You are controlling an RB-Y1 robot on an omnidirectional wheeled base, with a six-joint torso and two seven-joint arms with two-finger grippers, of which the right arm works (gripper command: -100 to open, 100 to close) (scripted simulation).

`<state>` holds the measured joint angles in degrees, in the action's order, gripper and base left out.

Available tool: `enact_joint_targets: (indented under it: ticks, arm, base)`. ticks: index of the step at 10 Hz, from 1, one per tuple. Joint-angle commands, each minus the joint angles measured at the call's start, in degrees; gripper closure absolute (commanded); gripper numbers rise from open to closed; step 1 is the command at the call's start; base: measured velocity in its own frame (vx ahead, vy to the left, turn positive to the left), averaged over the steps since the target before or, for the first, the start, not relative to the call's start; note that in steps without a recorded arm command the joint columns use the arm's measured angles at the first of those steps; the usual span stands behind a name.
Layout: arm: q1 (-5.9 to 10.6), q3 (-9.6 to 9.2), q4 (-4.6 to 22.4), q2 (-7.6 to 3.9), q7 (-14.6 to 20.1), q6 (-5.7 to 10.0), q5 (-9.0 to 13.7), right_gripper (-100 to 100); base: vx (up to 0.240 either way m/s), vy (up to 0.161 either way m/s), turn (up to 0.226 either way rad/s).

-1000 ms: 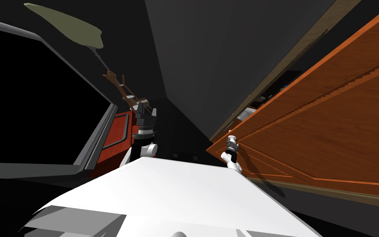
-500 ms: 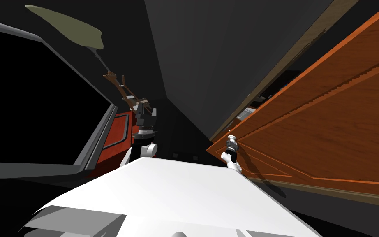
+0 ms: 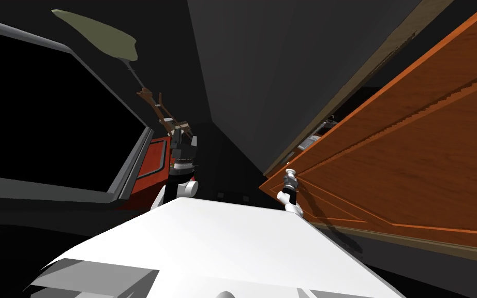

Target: Pull the door open

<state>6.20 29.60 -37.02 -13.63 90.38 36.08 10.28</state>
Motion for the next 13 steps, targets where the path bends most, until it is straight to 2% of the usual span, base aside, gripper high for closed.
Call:
enact_joint_targets:
  ticks: [1,7,11,12,13]
  arm:
    - [-1.03,-1.45,-0.7,0.82,0.7,0.95,-0.8,100]
    - [-2.90,-7.32,-1.4,2.62,3.8,6.43,-4.3,100]
    - [-3.85,-10.29,-1.7,3.53,5.4,9.20,-6.0,100]
    - [-4.06,-9.91,-2.9,3.72,5.0,7.97,-5.8,100]
    - [-4.59,-11.00,-3.1,3.60,6.0,8.38,-6.6,100]
  base:
    - [-0.199,-0.081,0.136]
    - [-0.202,-0.115,0.141]
    - [-0.200,-0.080,0.098]
    - [-0.090,-0.032,0.049]
    - [-0.119,0.019,0.081]
